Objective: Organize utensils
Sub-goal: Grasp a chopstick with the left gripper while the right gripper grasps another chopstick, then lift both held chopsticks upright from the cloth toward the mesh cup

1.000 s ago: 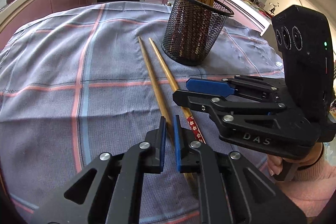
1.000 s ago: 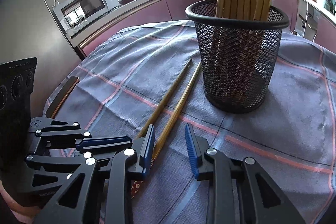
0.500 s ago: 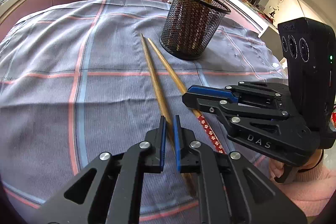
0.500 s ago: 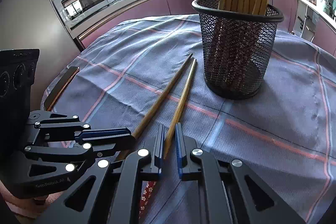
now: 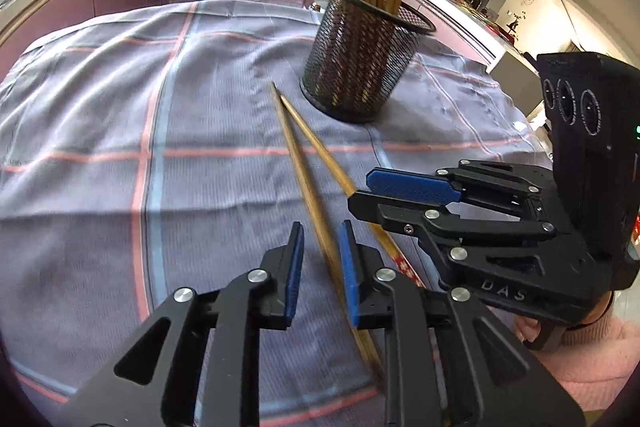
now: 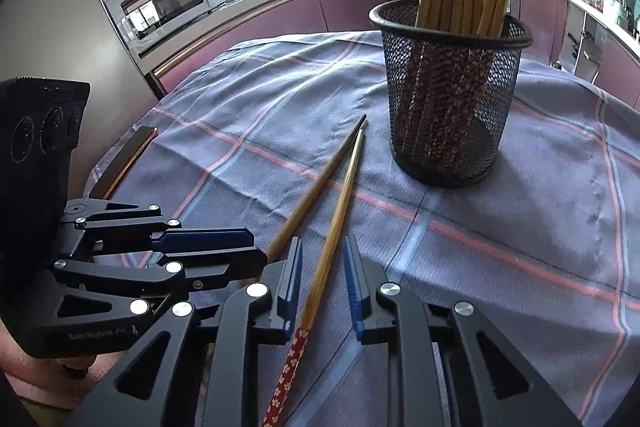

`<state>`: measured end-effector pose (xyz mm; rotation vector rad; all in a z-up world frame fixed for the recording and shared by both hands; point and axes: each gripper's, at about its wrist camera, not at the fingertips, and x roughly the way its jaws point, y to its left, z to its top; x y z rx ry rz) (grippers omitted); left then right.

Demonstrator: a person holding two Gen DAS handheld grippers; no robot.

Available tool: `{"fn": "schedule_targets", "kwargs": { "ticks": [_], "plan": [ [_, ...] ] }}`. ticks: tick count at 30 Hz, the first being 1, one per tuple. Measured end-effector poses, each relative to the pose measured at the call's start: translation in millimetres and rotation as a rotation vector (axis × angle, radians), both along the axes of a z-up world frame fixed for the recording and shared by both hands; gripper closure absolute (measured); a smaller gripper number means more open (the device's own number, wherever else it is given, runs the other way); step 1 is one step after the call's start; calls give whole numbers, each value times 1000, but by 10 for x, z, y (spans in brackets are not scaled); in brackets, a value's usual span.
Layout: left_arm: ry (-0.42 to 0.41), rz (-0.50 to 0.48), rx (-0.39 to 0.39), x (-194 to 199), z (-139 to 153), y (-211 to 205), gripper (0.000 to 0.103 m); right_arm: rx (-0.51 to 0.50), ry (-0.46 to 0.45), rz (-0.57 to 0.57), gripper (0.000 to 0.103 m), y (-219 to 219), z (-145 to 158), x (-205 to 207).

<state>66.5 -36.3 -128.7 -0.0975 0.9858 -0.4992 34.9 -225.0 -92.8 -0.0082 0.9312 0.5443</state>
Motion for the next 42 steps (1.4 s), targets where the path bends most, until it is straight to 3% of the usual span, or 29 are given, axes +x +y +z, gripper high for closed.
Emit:
{"fn": "schedule_targets", "kwargs": {
  "ticks": [13,18,31,42],
  "plan": [
    [-33,-3,82,386,-14,-91,82,-51,-5,-16,86,76,-56,409],
    [-36,-4,100,408,-30,-136,80,-65,-12,-15,92,63,-58,411],
    [-42,20,117,417,-36,-209,87,-84,-21,-37,94,49,-69,396],
    [-34,63,98,403,-22,-188,93,-15,-21,-46,98,-86,7,359]
  ]
}}
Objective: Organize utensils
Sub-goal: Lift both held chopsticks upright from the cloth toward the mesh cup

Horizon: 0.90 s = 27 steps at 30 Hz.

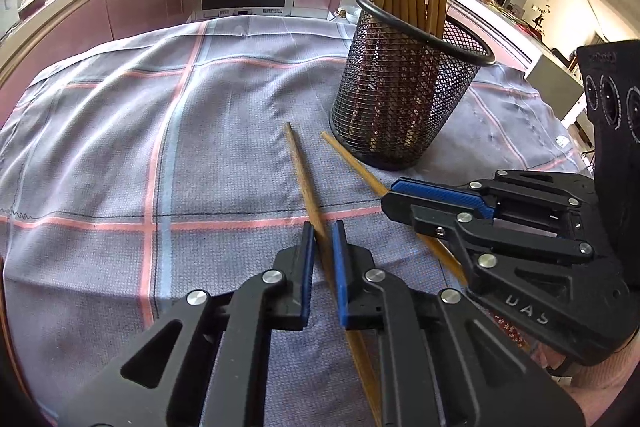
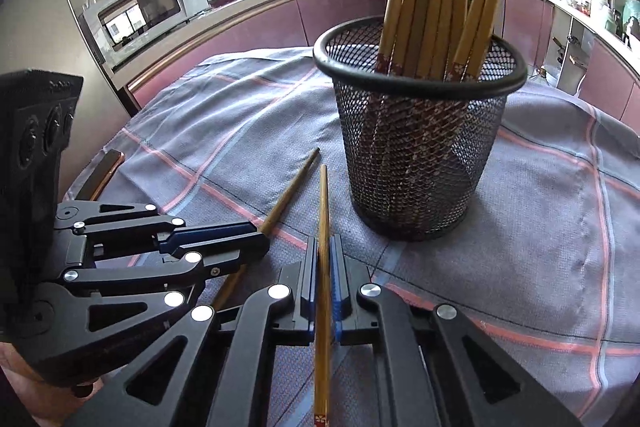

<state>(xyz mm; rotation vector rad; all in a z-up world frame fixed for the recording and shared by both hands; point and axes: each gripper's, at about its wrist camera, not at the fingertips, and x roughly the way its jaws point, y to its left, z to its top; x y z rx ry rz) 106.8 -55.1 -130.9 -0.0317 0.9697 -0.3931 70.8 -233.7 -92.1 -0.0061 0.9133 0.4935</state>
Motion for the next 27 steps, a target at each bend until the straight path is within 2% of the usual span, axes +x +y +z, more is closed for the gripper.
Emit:
{"fn": "schedule_targets", "kwargs": {
  "ticks": [10,27],
  "plan": [
    [-21,13,-32,-78,130,91,94,70,-32,23,98,-95,167,-121],
    [-100,9,-81,-296,537,197,95,145,-138,26,98,-241,547,-329]
  ]
}}
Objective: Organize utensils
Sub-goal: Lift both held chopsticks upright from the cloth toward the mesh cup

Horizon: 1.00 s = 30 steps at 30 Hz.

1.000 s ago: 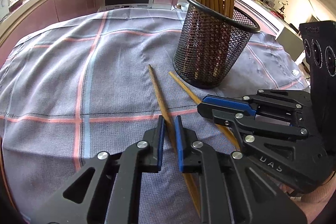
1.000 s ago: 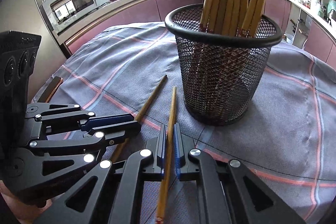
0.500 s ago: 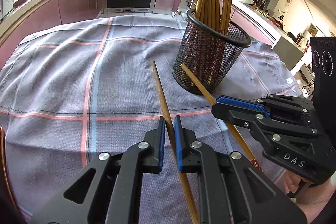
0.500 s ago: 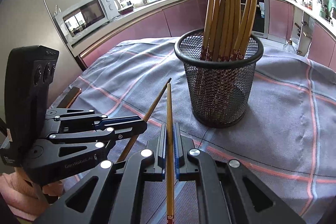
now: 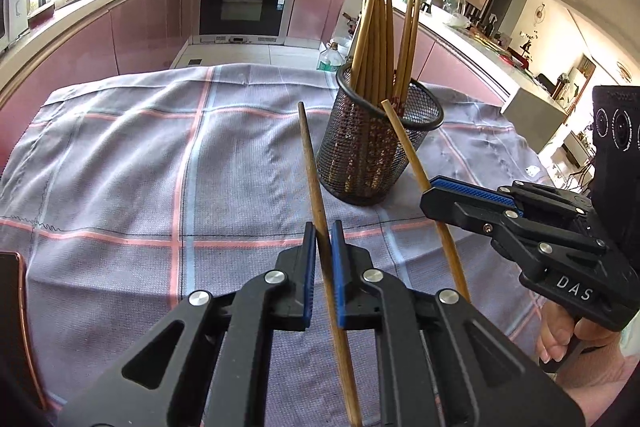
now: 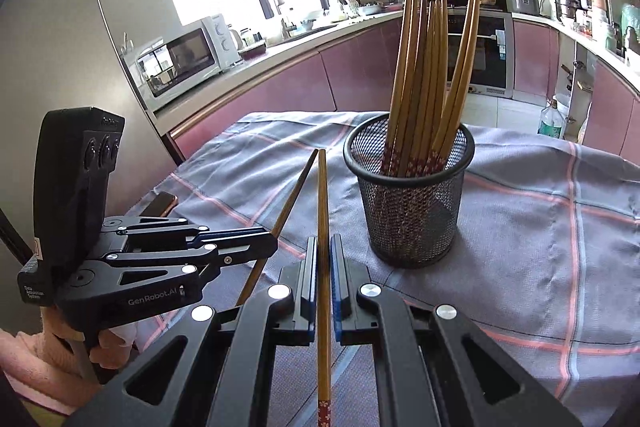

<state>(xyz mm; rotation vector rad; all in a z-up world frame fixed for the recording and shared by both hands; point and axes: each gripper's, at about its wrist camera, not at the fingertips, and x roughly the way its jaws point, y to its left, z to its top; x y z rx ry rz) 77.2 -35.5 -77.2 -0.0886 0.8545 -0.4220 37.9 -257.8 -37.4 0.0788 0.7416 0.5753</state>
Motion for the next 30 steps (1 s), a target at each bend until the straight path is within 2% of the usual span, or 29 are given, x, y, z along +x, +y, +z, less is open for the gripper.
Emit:
{"fn": "schedule_targets", "kwargs": {
  "ticks": [17,19,20,30],
  "plan": [
    [-61,-14,-51,-180,312,134,98,58,-76,-28,98,-191,258,-76],
    [-45,-27,-44,-157,275,120,96,58,-78,-30,98,-199,264,-78],
    [-33,-20,-43,-133,243,121,91,58,-76,-29,98,-198,262,-78],
    [65,-10,80,153,-215,-111,85,47,-52,-13,98,-134,182,-58]
  ]
}}
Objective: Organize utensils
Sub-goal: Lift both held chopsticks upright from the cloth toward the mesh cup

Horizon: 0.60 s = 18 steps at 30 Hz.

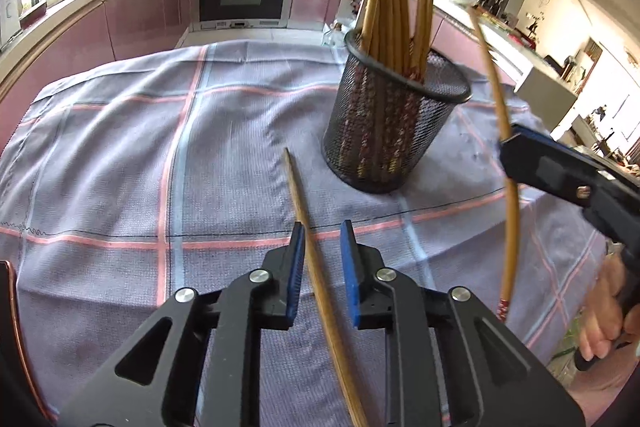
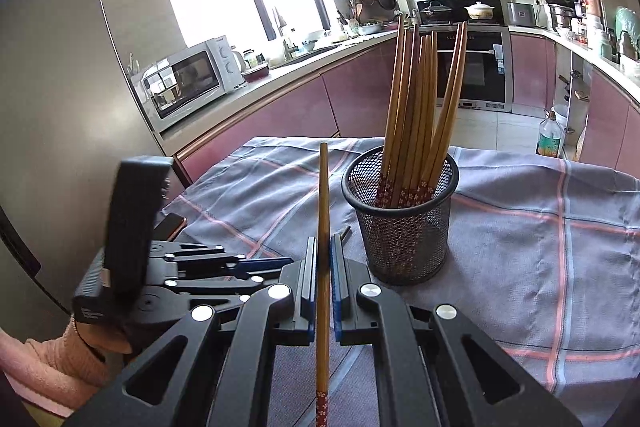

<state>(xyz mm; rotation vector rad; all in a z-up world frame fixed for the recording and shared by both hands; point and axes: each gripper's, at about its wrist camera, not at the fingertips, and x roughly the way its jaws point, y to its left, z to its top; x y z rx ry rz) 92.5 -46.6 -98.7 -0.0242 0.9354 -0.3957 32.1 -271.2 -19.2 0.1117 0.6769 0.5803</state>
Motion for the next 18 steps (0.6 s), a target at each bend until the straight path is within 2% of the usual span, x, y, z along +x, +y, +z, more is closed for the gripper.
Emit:
{"fn": "schedule_targets", "kwargs": {
  "ticks": [6,8,9,18],
  "plan": [
    [32,9,48,105,-173,-67,85,0,3,5,98,10,-5,9],
    [23,15,70,115,-208,-88,93,1,4,5,98,11,-5,9],
    [16,16,81,107,-208,-104,93,1,6,5,98,11,-10,10],
    [-4,26,52,43,-118,-109,95,6,-2,0,98,-25,10,-4]
  ]
}}
